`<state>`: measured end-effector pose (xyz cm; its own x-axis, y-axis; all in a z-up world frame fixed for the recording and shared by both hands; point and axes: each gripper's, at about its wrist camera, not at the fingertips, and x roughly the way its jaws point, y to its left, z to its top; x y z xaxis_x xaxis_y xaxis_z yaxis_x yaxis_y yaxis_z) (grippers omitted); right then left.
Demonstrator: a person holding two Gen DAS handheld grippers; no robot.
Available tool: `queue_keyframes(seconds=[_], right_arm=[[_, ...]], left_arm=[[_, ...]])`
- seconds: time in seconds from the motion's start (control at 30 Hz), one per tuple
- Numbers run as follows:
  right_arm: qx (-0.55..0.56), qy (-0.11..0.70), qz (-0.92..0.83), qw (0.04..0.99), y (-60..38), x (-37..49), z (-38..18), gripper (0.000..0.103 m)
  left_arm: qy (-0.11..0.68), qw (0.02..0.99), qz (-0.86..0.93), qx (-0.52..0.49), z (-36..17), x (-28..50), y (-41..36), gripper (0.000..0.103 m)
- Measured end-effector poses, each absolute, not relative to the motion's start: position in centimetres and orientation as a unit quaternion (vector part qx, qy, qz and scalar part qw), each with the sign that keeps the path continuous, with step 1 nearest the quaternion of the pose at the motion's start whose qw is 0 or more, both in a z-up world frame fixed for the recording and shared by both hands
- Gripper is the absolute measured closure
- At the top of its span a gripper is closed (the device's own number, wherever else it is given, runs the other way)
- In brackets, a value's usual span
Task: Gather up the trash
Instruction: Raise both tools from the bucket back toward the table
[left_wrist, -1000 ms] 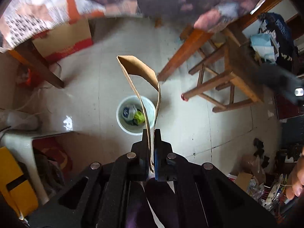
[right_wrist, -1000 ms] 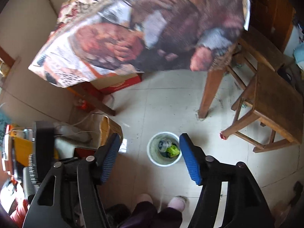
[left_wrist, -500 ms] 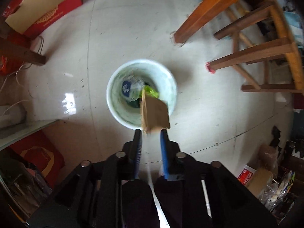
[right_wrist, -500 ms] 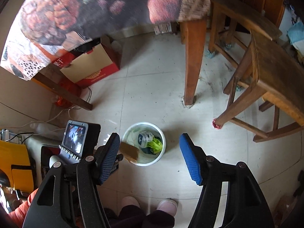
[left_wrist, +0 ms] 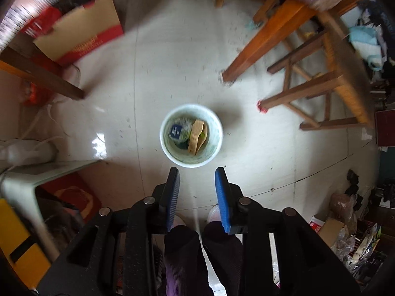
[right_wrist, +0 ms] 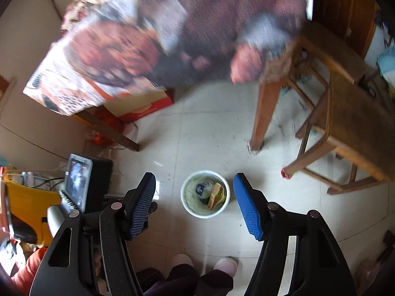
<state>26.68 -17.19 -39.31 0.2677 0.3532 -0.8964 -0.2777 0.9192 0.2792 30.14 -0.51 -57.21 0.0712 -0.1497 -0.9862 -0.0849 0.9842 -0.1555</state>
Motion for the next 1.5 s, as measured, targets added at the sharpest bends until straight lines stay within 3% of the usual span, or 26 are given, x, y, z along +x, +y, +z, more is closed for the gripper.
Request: queue_keyframes(seconds=[0.3, 0.6, 0.77, 0.9, 1.03, 1.07, 1.13, 1.27, 1.5], right_arm=[[0.01, 0.509, 0.212, 0.834, -15.0, 24.7, -24.4, 0.041], [0.017, 0.428, 0.206, 0.88, -14.1, 20.7, -11.7, 0.041], [0.024, 0.368, 0.19, 0.91, -13.5, 18.0, -6.1, 0.041], [0.034, 0.328, 0.182, 0.926, -13.5, 16.4, -3.5, 0.041], [0.029, 0.298, 0.169, 0.939, -13.6, 15.2, -2.0, 0.04], [0.027, 0.294, 0.166, 0.941, -13.5, 15.1, -1.8, 0.034], [0.025, 0.283, 0.158, 0.946, -13.6, 15.0, -1.5, 0.024], [0.027, 0.269, 0.146, 0.952, -13.7, 15.6, -1.2, 0.004], [0.022, 0.252, 0.145, 0.957, -14.3, 19.7, -1.4, 0.001]], left_arm=[[0.589, 0.803, -0.007, -0.091, -36.6, 27.4, 2.8, 0.068], [0.475, 0.875, -0.012, -0.089, -19.7, 22.3, 6.3, 0.064], [0.403, 0.912, -0.016, -0.074, -12.4, 19.1, 7.6, 0.053], [0.358, 0.931, -0.02, -0.068, -8.3, 16.6, 8.6, 0.049], [0.32, 0.945, -0.016, -0.067, -6.1, 14.7, 9.1, 0.026], [0.312, 0.948, -0.011, -0.067, -5.6, 14.4, 9.2, 0.016], [0.299, 0.952, -0.003, -0.068, -5.0, 13.9, 9.4, 0.007], [0.283, 0.957, 0.0, -0.061, -4.0, 14.1, 9.4, 0.005], [0.283, 0.957, 0.011, -0.063, -3.9, 18.0, 9.0, 0.004]])
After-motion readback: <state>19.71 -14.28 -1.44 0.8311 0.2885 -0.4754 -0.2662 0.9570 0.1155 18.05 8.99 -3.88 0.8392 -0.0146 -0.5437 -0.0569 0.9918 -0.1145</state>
